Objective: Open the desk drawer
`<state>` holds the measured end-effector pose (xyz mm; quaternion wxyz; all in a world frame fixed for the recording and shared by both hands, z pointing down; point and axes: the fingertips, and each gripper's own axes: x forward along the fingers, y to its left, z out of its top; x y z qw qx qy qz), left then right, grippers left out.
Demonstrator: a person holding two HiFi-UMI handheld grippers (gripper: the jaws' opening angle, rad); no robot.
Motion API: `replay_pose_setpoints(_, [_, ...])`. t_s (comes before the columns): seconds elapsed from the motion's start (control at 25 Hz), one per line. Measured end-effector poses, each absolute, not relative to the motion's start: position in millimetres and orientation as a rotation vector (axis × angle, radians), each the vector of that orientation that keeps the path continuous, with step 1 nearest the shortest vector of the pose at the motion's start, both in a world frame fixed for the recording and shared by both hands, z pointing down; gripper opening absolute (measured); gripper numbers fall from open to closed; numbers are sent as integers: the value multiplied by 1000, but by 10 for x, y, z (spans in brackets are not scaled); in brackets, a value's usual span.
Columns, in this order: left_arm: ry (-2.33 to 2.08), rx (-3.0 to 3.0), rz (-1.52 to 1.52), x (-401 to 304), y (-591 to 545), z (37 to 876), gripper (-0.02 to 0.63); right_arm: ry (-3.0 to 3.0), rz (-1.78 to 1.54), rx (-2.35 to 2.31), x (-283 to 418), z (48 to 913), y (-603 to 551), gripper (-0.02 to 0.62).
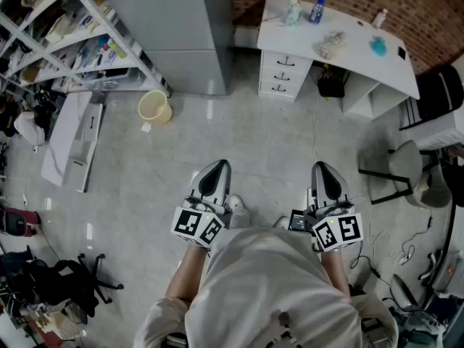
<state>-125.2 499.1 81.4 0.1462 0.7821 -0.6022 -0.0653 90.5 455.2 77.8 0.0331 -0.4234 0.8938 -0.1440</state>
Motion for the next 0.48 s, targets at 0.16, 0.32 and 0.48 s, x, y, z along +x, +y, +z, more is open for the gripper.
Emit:
replay_pose_setpoints(0.16, [-1766, 2265, -221, -385, 5068, 758, 8, 2775, -406, -1294, 1734, 781, 4615, 26])
replay_pose_setpoints(0.32, [-1791, 2268, -246, 232, 5225, 700, 8, 2792, -390, -1285, 2302, 840, 4728, 26])
replay_pose_setpoints(0.48, [-1809, 2253, -204, 561, 5441, 795, 8, 2803, -363, -1269, 2635, 857, 4892, 26])
